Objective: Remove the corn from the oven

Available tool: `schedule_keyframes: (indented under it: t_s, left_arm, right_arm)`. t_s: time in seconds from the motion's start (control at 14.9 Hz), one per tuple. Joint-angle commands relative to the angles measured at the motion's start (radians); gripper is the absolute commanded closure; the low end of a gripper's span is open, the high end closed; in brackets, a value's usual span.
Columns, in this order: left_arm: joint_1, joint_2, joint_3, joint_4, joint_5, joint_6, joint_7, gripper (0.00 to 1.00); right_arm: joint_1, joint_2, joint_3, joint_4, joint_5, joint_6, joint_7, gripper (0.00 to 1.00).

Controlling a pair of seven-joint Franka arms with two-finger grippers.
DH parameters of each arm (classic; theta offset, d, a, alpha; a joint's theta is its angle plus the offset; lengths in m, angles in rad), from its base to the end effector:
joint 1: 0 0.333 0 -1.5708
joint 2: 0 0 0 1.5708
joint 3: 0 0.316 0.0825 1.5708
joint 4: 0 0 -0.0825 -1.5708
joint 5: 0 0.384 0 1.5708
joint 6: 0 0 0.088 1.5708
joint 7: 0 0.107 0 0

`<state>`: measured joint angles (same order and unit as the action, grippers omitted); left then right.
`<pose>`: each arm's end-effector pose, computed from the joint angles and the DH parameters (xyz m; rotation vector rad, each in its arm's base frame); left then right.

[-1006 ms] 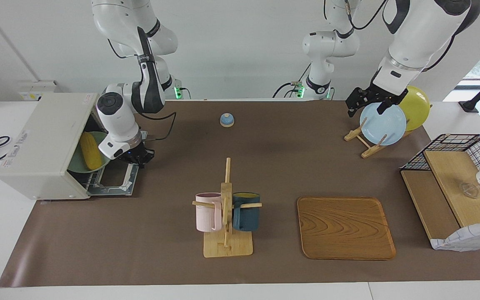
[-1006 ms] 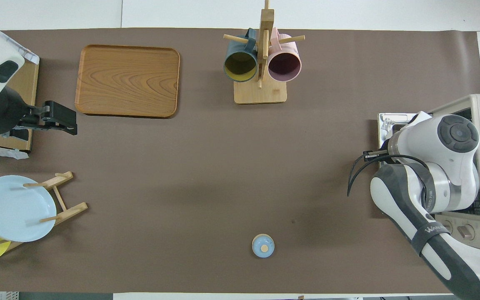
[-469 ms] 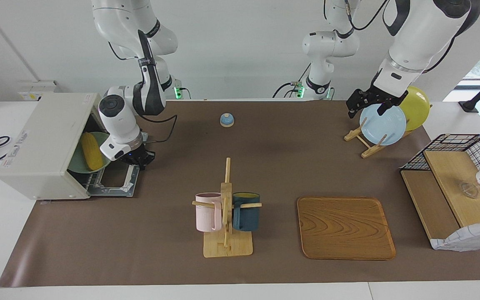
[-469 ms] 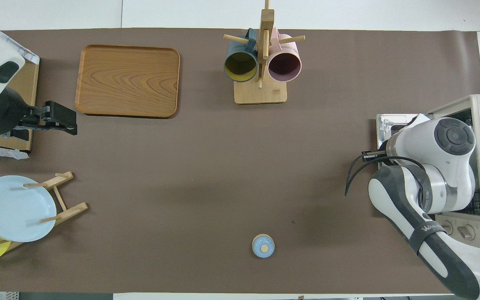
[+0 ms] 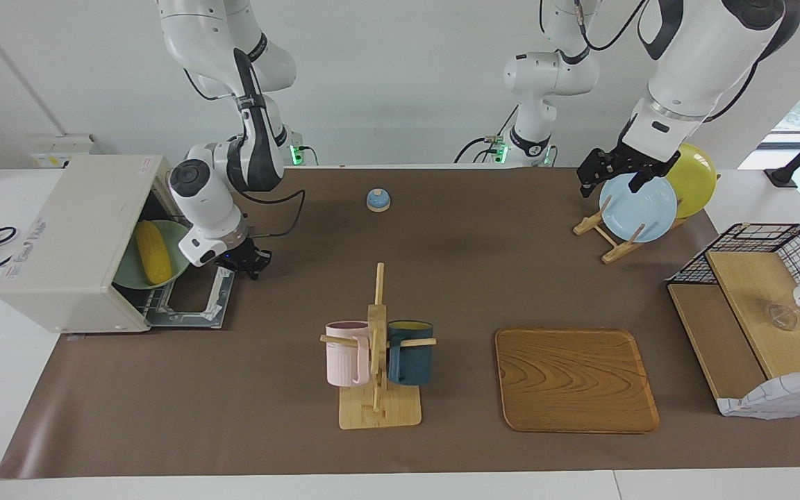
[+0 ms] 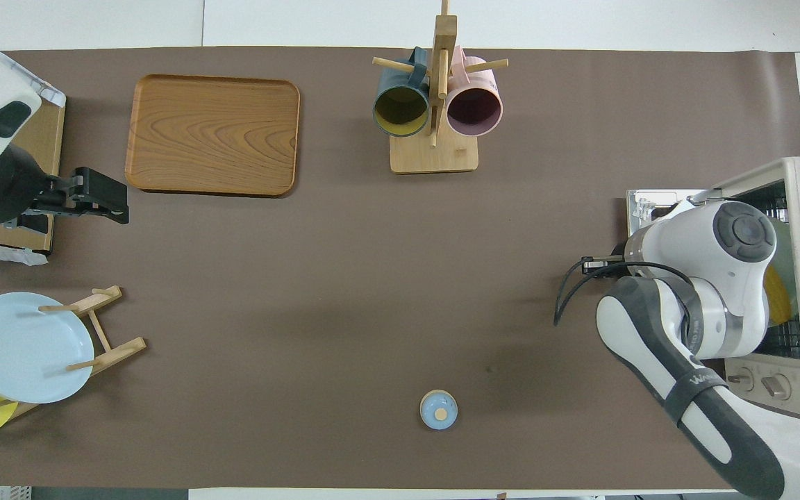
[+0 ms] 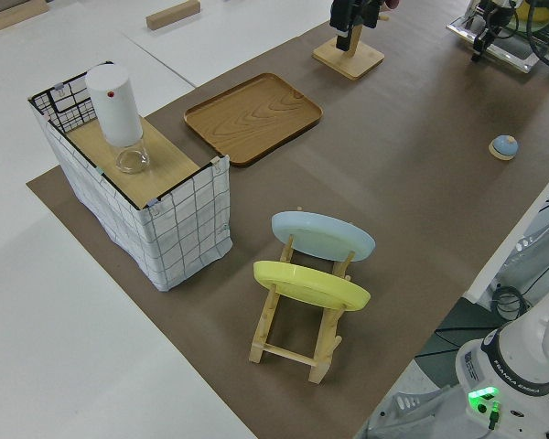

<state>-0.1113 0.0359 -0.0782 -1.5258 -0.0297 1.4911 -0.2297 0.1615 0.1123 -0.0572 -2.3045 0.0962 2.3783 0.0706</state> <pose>0.5468 -0.1075 0.6190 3.1217 0.0606 -0.1182 0.5147 0.0548 0.2948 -3.0852 0.0569 0.0664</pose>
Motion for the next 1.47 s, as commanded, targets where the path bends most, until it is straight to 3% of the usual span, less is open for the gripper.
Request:
schedule_keyframes:
  t_s: [0.0,0.07,0.2,0.27,0.34,0.47,0.6,0.8,1.01,1.21,1.41]
  left_arm:
    - [0.010,-0.033,-0.006,-0.042,0.010,0.035,0.001,0.00]
    - [0.010,-0.033,-0.006,-0.042,0.010,0.035,0.001,0.00]
    - [0.010,-0.033,-0.006,-0.042,0.010,0.035,0.001,0.00]
    - [0.010,-0.033,-0.006,-0.042,0.010,0.035,0.001,0.00]
    - [0.010,-0.033,-0.006,-0.042,0.010,0.035,0.001,0.00]
    - [0.010,-0.033,-0.006,-0.042,0.010,0.035,0.001,0.00]
    - [0.010,-0.031,-0.005,-0.042,0.010,0.035,0.000,0.00]
    - [0.010,-0.031,-0.006,-0.042,0.010,0.043,0.004,0.00]
    - [0.010,-0.031,-0.006,-0.042,0.008,0.055,0.010,0.00]
    - [0.005,-0.031,-0.008,-0.043,0.007,0.067,0.012,0.00]
    - [-0.002,-0.031,-0.009,-0.043,0.004,0.069,0.012,0.00]
  right_arm:
    - [0.067,-0.011,-0.009,0.048,0.005,-0.019,0.043,1.00]
    - [0.064,-0.013,-0.013,0.081,-0.003,-0.031,0.038,0.97]
    - [0.029,-0.023,-0.021,0.155,-0.004,-0.152,0.041,0.50]
    - [0.024,-0.045,-0.023,0.177,-0.018,-0.213,0.040,0.10]
    - [0.018,-0.065,-0.024,0.213,-0.080,-0.297,0.041,0.00]
    - [-0.028,-0.091,-0.021,0.258,-0.272,-0.436,0.032,0.00]
    - [-0.049,-0.108,-0.021,0.232,-0.306,-0.467,0.040,0.00]
    - [-0.117,-0.123,-0.020,0.180,-0.312,-0.427,0.005,0.02]
    - [-0.125,-0.141,-0.020,0.105,-0.312,-0.311,-0.015,0.08]
    - [-0.123,-0.143,-0.020,0.096,-0.312,-0.307,-0.015,0.14]
    - [-0.122,-0.155,-0.021,0.048,-0.314,-0.268,-0.017,0.33]
